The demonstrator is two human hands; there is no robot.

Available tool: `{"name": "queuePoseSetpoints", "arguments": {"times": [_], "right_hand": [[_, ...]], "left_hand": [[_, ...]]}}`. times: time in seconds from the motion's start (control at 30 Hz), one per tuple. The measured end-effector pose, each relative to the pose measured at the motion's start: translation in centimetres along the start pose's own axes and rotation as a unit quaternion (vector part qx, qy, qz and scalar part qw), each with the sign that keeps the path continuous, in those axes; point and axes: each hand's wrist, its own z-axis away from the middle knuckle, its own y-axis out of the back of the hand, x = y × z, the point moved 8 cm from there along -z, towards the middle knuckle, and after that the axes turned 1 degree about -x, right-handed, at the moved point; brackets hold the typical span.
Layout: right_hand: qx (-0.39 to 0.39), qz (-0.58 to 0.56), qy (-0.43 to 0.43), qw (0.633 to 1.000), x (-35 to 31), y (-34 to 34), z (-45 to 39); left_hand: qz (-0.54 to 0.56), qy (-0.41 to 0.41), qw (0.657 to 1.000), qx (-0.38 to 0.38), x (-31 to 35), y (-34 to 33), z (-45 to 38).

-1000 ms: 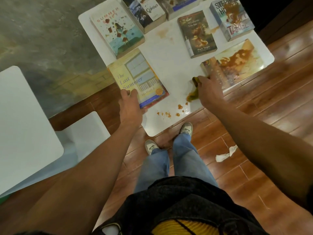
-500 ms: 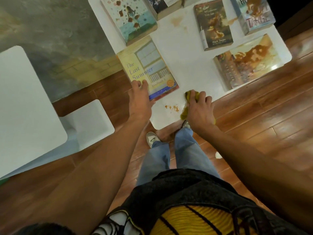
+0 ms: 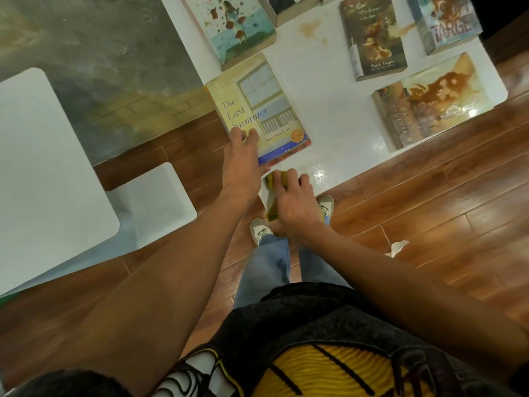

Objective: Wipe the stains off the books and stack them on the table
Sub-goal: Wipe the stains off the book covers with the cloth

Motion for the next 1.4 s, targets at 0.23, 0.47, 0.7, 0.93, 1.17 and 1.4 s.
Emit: {"name": "queuePoseSetpoints", "arguments": {"times": [0.23, 0.47, 0.7, 0.93, 1.17, 1.4], "right_hand": [[-0.050, -0.344, -0.056, 0.936, 1.5, 1.3, -0.3], [-0.003, -0.639, -0.280, 0.716, 9.8, 2.4, 3.0], [-0.004, -0.776, -0.316, 0.545, 12.0, 2.0, 2.5], [-0.082, -0.927, -0.228, 0.287, 8.2, 4.2, 1.6], [-0.091, -0.927, -0.158, 0.329, 5.9, 9.8, 0.2], [-0.028, -0.937, -0.038, 0.347, 7.7, 17.6, -1.5]], "left_hand": [[0.009, -0.005, 1.000, -0.011, -0.3, 0.1, 0.2], [-0.008, -0.040, 0.999, 0.004, -0.4, -0.8, 0.9], [-0.049, -0.058, 0.997, 0.004, -0.1, -0.9, 1.7], [-0.169, -0.044, 0.984, -0.040, -0.5, 0.9, 0.8], [0.142, 0.000, 0.990, -0.023, 4.7, 4.8, -0.1], [0.418, 0.063, 0.899, -0.111, 13.0, 6.5, 0.3]]}}
